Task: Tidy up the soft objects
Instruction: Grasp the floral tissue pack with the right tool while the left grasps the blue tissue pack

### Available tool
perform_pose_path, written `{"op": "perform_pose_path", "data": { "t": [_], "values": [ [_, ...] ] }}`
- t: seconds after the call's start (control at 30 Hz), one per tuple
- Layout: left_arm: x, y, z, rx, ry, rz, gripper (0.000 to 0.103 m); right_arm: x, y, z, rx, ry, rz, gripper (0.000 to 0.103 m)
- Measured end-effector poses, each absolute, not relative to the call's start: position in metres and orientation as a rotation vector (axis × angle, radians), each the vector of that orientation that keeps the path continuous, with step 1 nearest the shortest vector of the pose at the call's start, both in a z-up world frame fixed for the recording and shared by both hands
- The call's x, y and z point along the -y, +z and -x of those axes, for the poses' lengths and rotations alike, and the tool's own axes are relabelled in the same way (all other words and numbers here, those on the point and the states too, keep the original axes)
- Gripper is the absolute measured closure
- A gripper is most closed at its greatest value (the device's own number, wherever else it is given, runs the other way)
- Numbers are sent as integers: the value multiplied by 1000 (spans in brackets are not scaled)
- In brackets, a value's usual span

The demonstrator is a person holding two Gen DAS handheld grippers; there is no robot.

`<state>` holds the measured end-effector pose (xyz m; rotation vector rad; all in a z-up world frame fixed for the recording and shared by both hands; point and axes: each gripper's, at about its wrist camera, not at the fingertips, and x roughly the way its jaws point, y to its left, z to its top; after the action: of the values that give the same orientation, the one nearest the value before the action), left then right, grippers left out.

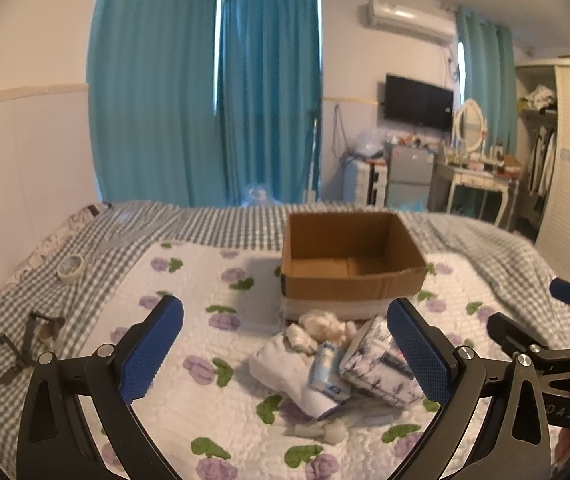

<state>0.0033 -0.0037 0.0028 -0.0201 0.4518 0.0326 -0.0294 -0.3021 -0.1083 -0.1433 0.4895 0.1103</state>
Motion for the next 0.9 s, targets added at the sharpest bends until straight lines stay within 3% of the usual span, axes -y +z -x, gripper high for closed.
{"op": "perform_pose_path", "data": {
  "t": [0.27, 0.73, 0.8, 0.87, 0.9],
  "values": [
    [-5, -61, -40, -628, 76, 49, 0, 289, -180, -32, -749, 213, 191, 0],
    [-8, -107, -75, -758, 80, 33, 1, 251, -256, -95, -898, 239, 370, 0],
    [-6, -109, -77, -764, 65, 27, 1, 253, -259, -99, -896, 209, 381, 6],
    [0, -108, -75, -759, 49, 9, 1, 258, -258, -99, -884, 179, 376, 25],
    [2, -108, -74, -754, 40, 2, 1, 264, -255, -99, -881, 185, 345, 27]
  ]
}}
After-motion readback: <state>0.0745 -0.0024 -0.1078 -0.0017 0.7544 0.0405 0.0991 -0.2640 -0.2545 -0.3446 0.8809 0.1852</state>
